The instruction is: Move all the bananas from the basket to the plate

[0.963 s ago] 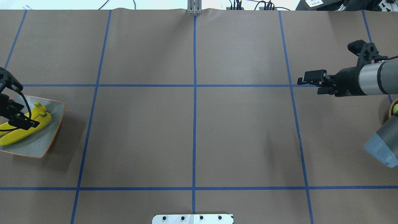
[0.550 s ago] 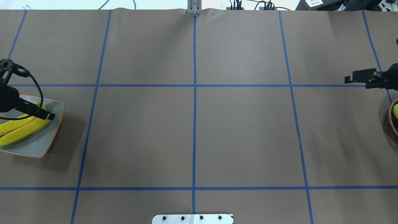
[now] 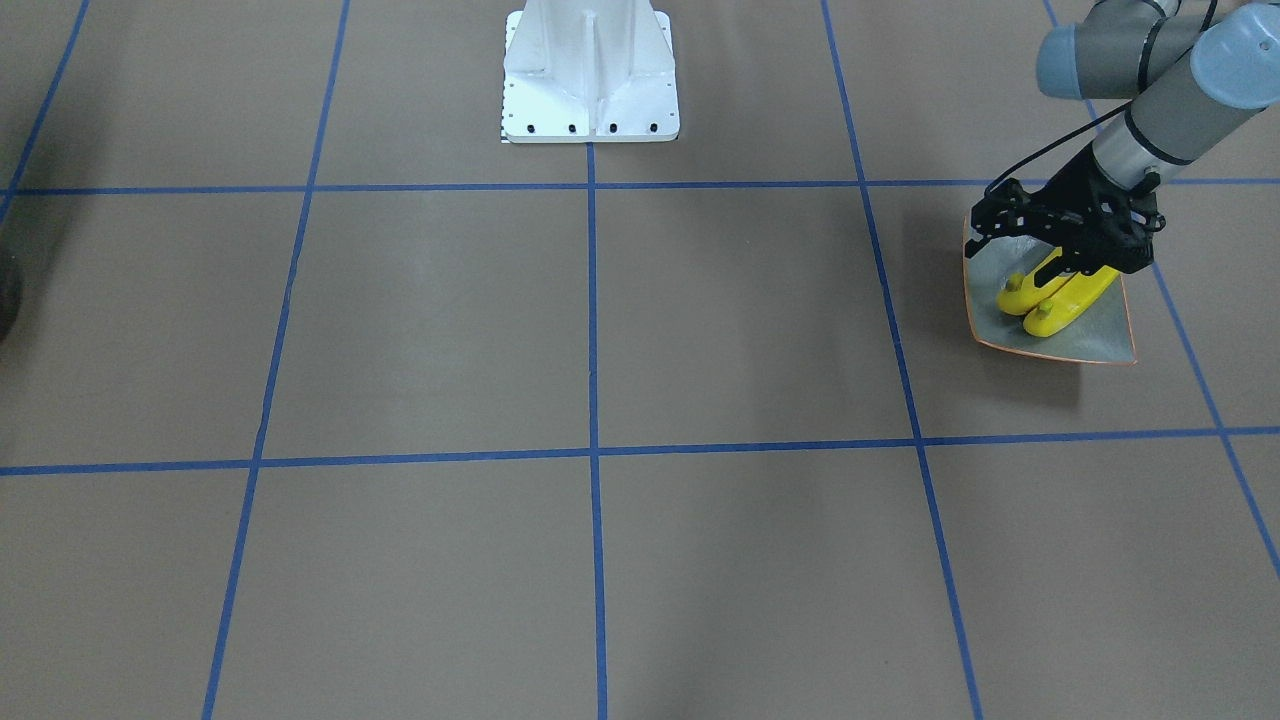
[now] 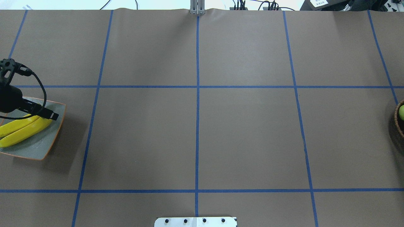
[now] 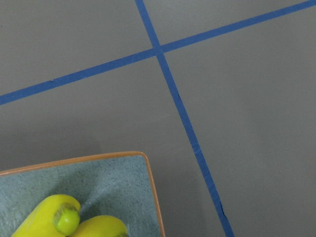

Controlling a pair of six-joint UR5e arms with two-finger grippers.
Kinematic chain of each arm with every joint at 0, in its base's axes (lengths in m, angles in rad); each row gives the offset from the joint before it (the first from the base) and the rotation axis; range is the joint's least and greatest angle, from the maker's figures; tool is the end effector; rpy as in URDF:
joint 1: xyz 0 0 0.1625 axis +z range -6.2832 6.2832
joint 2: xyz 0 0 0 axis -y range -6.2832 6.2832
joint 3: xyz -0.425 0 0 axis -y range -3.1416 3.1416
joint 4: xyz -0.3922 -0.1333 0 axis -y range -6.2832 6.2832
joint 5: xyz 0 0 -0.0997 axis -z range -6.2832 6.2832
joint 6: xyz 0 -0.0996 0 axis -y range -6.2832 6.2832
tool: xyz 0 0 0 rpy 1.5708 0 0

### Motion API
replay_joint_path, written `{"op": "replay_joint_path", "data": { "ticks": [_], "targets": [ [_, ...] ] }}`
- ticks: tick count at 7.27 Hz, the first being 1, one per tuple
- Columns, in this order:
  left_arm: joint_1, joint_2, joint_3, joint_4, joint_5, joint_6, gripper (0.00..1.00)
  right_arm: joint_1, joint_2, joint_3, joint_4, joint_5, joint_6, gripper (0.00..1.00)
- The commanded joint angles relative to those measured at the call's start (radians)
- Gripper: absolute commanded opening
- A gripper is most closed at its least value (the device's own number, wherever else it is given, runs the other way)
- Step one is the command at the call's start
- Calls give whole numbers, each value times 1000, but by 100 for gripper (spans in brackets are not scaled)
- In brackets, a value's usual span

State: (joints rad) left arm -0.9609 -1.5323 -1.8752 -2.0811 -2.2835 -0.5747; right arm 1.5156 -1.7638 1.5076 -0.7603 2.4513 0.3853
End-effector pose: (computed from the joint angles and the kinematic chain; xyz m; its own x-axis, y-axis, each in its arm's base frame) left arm 0.2225 -0.4374 0.4680 0.5225 0.3610 -0.7725 -0.1486 0.9306 0.3344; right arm 0.0335 -0.4185 0.6804 0.5861 -0.0890 0.8054 -0.1871 0.9522 0.2414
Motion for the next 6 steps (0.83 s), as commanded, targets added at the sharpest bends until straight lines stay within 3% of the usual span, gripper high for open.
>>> {"op": "replay_joint_path", "data": {
  "ticks": [1, 3, 6],
  "targets": [
    [1, 0, 1, -1, 4, -1, 99, 110, -75, -49, 13, 73, -138, 100],
    [1, 0, -2, -2, 6, -1, 99, 109, -167, -44, 138, -33, -134, 100],
    [1, 1, -4, -2, 7, -1, 99, 75, -178, -55, 112, -29, -128, 100]
  ]
}}
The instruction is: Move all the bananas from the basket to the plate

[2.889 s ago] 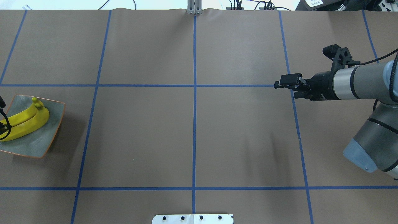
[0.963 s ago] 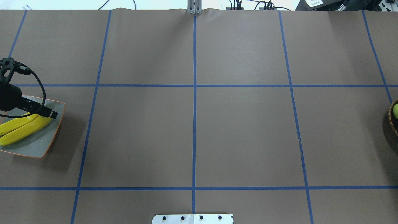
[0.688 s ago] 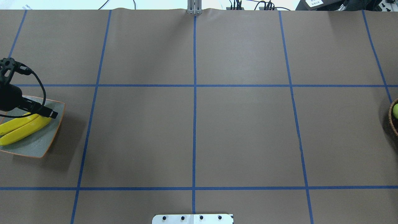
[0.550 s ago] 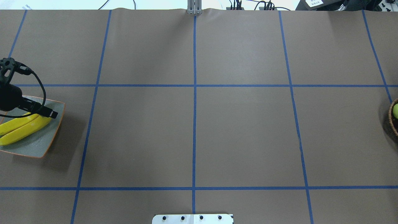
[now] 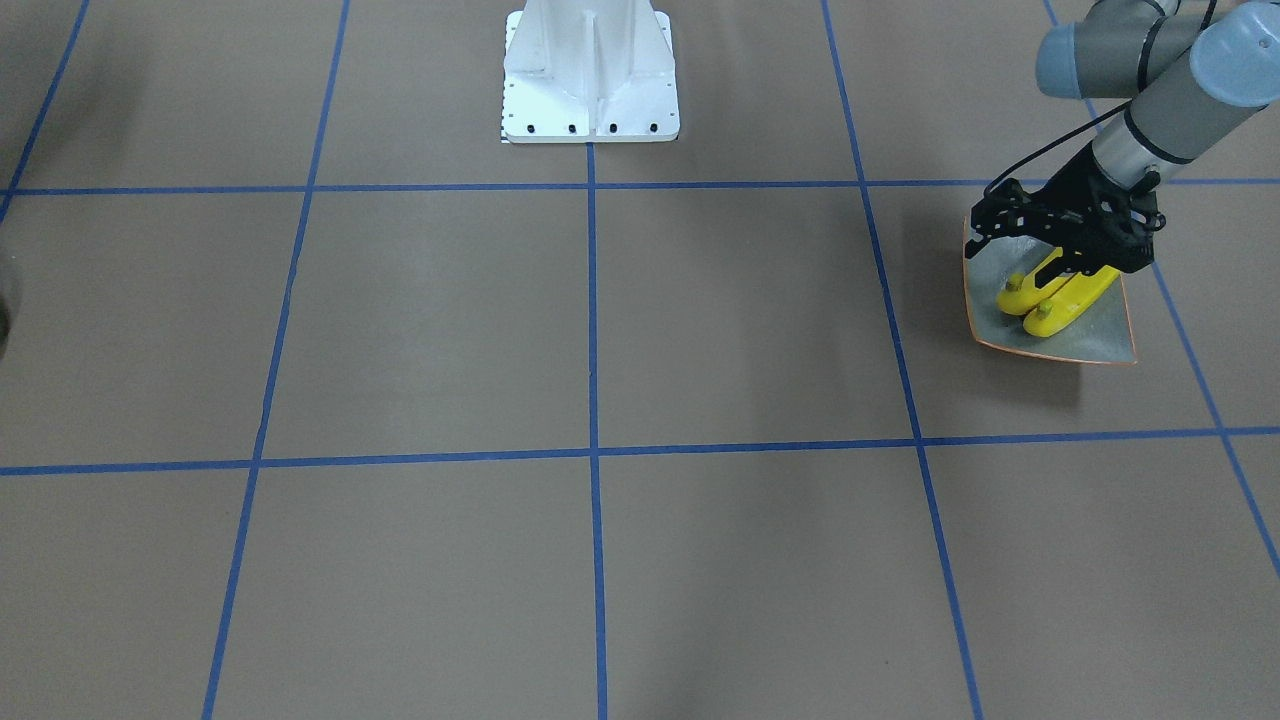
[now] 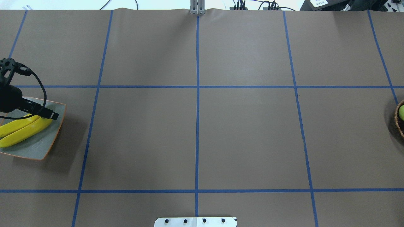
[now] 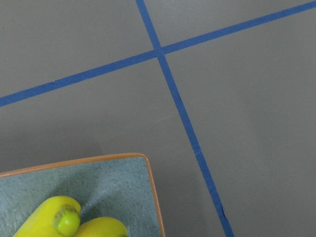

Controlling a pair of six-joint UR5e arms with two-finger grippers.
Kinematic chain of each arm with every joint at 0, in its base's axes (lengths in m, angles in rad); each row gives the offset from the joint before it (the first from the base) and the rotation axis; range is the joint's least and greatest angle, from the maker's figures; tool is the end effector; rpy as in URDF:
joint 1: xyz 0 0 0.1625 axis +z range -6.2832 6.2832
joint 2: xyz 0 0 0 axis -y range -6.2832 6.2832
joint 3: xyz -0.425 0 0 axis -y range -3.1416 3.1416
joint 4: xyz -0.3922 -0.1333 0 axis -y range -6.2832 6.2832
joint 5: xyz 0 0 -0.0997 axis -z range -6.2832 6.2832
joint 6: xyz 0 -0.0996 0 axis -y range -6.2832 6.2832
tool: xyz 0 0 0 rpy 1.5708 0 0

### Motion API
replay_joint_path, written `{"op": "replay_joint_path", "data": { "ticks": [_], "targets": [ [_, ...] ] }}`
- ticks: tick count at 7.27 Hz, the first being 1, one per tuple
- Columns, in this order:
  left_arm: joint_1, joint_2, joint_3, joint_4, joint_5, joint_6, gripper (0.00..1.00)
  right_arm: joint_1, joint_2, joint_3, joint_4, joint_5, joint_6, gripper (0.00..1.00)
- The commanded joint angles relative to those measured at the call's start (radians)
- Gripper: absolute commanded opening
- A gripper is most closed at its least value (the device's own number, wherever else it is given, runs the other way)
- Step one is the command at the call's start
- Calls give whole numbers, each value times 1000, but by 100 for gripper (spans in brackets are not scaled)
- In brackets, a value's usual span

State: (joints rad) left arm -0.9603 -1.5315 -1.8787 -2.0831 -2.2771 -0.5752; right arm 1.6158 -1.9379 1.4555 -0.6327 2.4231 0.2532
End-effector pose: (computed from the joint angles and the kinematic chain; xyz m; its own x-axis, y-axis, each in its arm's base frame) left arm 0.2221 -0.4372 0.4667 0.5248 0.3635 -0.7697 -0.1450 0.9292 0.3399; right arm 0.0724 -0.3103 0.7561 0.6409 -0.0670 0.7647 -0.2076 0.9439 0.2567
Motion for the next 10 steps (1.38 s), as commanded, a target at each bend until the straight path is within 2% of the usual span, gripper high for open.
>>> {"op": "replay_joint_path", "data": {
  "ticks": [1, 8, 9, 10],
  "targets": [
    [0, 4, 0, 0, 1, 0, 99, -54, -4, -4, -24, -6, 4, 100],
    [0, 13, -5, -2, 2, -2, 99, -112, 13, -33, -30, -58, 3, 98],
    [0, 13, -4, -2, 2, -2, 99, -116, 17, -38, -30, -62, 1, 90],
    [0, 13, -3, -2, 2, -2, 99, -116, 20, -46, -30, -64, 1, 79]
  ]
}}
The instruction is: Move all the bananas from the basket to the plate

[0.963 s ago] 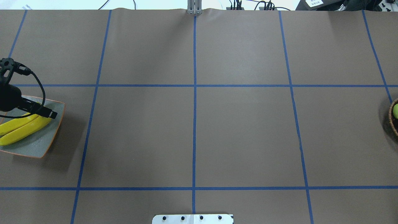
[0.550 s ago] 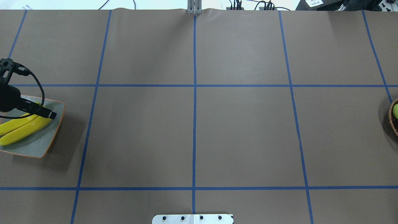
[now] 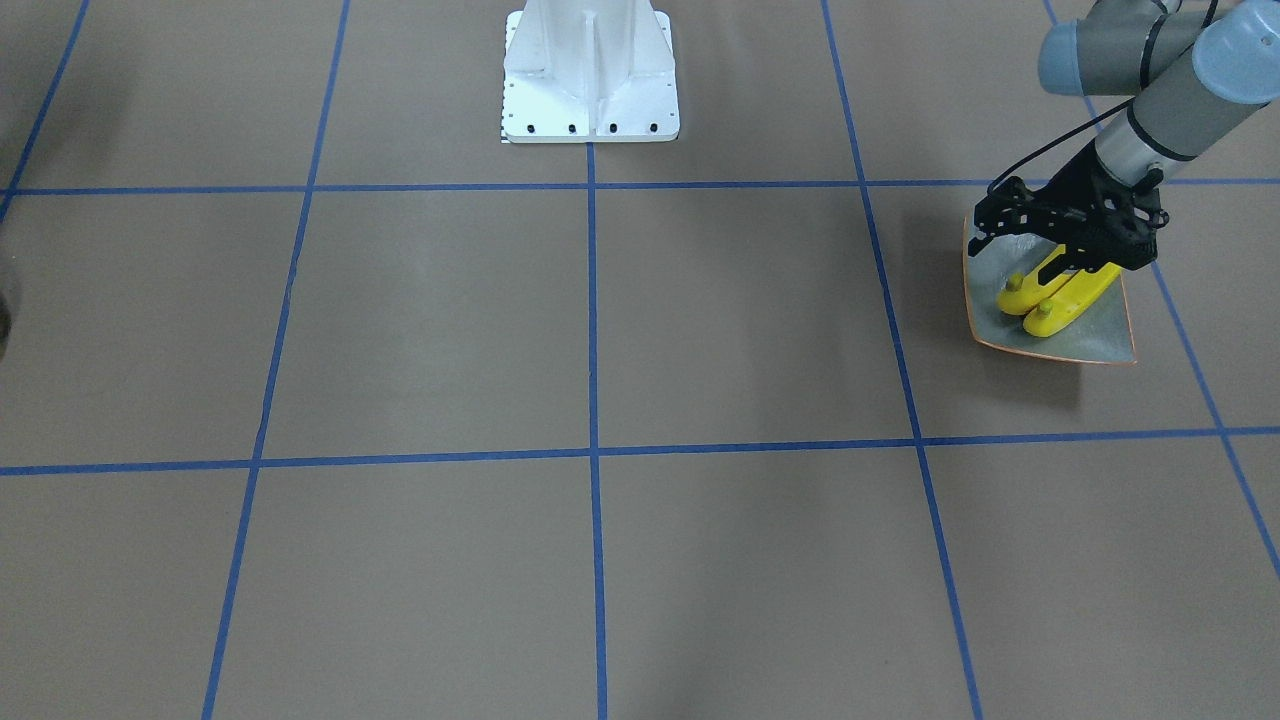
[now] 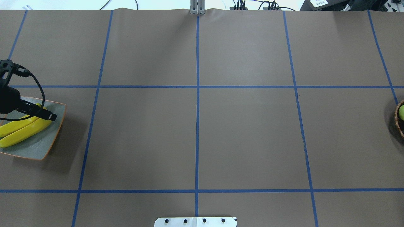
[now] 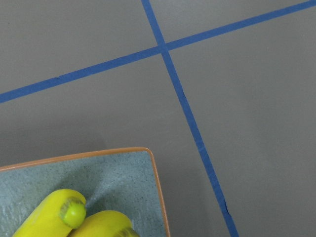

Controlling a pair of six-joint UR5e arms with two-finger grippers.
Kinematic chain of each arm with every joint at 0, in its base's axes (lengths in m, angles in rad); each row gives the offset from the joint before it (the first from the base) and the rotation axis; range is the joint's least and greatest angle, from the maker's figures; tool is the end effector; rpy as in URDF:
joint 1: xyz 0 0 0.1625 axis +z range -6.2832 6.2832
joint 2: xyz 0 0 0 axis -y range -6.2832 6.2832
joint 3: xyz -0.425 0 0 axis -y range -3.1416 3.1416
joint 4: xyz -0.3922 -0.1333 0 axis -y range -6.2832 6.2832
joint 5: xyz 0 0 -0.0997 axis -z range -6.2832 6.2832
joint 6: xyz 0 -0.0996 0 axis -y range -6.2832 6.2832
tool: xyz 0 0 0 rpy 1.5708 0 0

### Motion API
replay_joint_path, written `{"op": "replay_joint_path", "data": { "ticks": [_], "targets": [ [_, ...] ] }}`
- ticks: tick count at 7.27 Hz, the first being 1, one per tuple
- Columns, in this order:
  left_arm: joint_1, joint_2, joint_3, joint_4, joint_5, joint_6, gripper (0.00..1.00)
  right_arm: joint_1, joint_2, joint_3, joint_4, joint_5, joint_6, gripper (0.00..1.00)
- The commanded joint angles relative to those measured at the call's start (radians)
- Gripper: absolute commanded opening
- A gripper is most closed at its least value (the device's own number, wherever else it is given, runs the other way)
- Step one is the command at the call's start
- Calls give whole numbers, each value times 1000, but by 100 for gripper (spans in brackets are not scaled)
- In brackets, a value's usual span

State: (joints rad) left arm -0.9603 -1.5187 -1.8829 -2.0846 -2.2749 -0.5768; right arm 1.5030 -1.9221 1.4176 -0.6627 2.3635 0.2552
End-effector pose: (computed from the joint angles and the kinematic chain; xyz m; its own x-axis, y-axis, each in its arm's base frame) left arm 0.2195 -0.4338 0.4707 0.5297 0.3574 -0.7692 -0.1446 0.9317 0.3333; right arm 0.0408 -0.3197 0.7763 0.6750 -0.0844 0.7330 -0.1117 0.9703 0.2147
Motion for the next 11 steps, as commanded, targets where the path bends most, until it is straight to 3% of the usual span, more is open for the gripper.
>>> {"op": "replay_joint_path", "data": {
  "ticks": [1, 2, 3, 4, 5, 11],
  "targets": [
    [0, 0, 1, 0, 0, 2, 99, -4, 9, -12, 1, -3, -1, 72],
    [0, 0, 1, 0, 0, 0, 99, -4, 9, -15, 2, -3, -1, 67],
    [0, 2, 1, 0, 0, 2, 99, -4, 11, -16, 2, -3, -1, 50],
    [0, 2, 1, 0, 0, 0, 99, -3, 12, -16, 2, -3, -1, 15],
    [0, 2, 1, 0, 0, 2, 99, -4, 14, -16, 3, -1, -1, 0],
    [0, 2, 1, 0, 0, 0, 99, 72, 15, 46, 3, 60, -14, 0]
  ]
}}
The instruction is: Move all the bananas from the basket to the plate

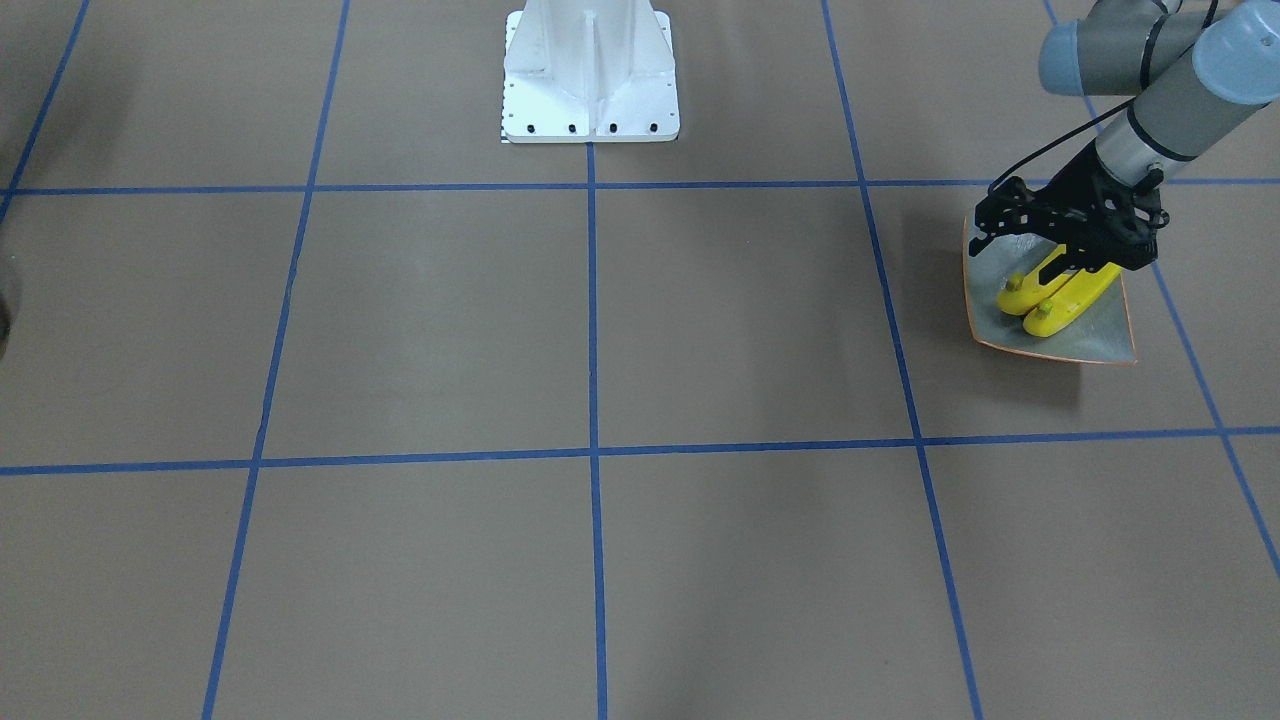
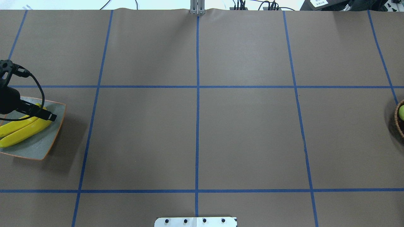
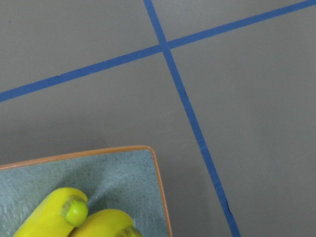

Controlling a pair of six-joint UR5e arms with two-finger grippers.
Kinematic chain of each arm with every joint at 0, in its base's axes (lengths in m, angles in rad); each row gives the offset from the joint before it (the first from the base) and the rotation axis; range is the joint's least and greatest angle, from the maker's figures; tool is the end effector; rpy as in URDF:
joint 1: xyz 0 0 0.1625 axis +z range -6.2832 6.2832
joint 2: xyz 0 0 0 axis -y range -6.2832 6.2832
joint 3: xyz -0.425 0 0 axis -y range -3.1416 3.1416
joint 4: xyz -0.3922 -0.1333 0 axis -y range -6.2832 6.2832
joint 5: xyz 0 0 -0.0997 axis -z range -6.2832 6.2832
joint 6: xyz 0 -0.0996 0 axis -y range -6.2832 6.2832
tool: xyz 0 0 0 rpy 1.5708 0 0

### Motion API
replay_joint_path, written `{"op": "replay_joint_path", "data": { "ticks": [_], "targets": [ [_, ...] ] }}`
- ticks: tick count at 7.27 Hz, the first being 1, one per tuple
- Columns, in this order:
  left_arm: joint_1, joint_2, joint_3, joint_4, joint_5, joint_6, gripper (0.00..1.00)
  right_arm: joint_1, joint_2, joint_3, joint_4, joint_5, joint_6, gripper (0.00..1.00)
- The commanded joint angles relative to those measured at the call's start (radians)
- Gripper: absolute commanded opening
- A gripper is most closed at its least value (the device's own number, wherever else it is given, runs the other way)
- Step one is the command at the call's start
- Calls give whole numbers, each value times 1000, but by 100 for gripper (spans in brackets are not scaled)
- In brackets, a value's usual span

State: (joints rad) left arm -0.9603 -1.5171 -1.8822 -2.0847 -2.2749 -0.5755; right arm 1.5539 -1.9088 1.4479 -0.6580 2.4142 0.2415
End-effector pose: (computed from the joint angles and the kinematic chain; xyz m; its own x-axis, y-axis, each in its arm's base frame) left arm 0.2193 -0.4334 0.4718 0.5305 0.3572 -0.7688 -0.1457 0.9318 0.3324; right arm 0.0533 -0.3299 0.7539 0.6438 -0.1124 0.7569 -0.1429 0.9541 0.2633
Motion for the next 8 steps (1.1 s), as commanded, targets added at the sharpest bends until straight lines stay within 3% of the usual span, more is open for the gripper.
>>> {"op": "replay_joint_path", "data": {
  "ticks": [1, 2, 5, 8],
  "targets": [
    [2, -2, 0, 0, 0, -1, 99, 50, 28, 35, -11, 22, 1, 0],
    [2, -2, 0, 0, -2, -1, 99, 51, 60, 67, -61, 22, 12, 0],
    [2, -14, 0, 0, -2, -1, 99, 6, 195, 306, -453, 10, 31, 0],
    [5, -111, 24, 5, -9, -102, 99, -127, 330, 364, -479, 10, 310, 0]
  ]
}}
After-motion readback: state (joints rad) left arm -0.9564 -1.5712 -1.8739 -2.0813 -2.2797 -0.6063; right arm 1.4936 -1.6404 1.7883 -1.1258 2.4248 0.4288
